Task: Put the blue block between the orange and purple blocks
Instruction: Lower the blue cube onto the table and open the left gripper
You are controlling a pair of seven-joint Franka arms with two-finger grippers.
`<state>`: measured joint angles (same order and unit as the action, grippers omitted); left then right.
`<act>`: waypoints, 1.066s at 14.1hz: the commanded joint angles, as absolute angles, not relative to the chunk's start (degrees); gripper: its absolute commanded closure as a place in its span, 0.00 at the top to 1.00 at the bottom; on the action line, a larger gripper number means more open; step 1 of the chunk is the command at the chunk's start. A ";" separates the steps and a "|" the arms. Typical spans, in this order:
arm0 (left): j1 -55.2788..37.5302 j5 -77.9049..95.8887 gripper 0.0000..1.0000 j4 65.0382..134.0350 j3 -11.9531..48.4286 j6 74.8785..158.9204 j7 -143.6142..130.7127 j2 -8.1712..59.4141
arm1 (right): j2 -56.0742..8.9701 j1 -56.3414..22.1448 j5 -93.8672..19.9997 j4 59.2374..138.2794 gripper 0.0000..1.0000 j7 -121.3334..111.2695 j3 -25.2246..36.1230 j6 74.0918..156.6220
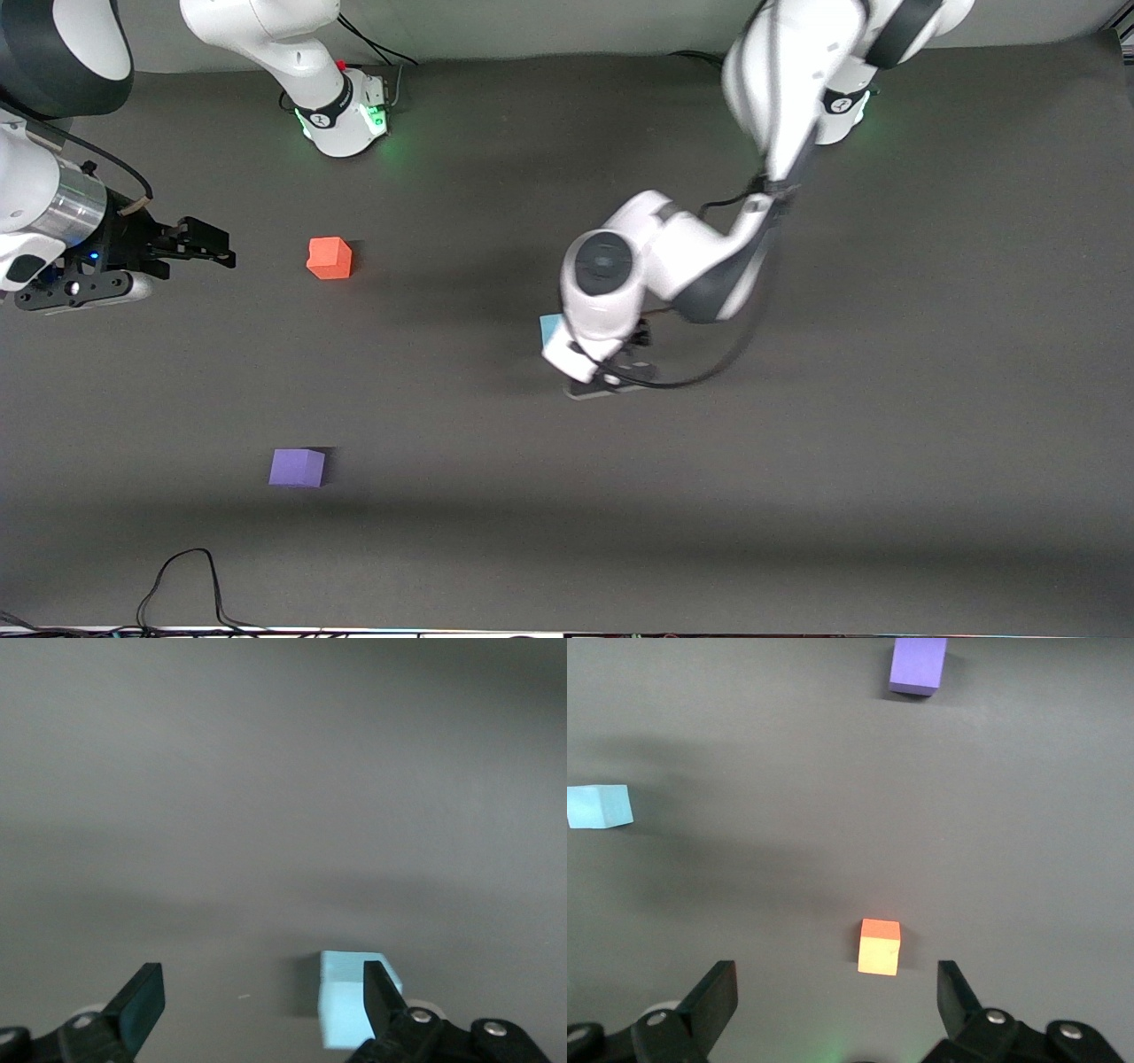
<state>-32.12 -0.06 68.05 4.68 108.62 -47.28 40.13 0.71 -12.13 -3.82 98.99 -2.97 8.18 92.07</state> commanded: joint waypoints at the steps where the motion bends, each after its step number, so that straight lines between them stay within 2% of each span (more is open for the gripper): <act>1: -22.45 2.37 1.00 76.96 5.80 104.69 -38.62 29.74 | -0.52 -17.38 -4.66 95.90 1.00 -1.25 8.00 91.85; 3: -15.07 2.63 1.00 84.07 5.80 104.15 -29.40 22.89 | -2.45 -23.43 -5.88 92.31 1.00 9.95 8.00 91.85; 6: -6.44 2.29 1.00 96.20 4.93 105.29 -14.20 13.04 | -9.38 -33.37 -6.68 82.82 1.00 23.26 8.00 91.85; 7: -2.76 2.29 1.00 98.15 4.75 105.12 -8.32 11.09 | -11.67 -36.01 -6.85 80.18 1.00 27.47 8.00 91.85; 10: 3.33 2.37 1.00 100.19 4.66 104.41 -0.28 7.48 | -18.79 -40.07 -12.82 73.41 1.00 37.42 7.91 92.02; 15: 4.48 1.93 1.00 97.75 4.04 100.65 1.23 5.36 | -23.11 -47.71 -12.40 73.38 1.00 44.82 8.00 97.72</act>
<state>4.54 1.67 97.69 4.01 102.63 0.24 7.18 -21.14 -45.30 -11.47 75.51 41.67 7.11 96.24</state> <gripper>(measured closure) 0.000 0.000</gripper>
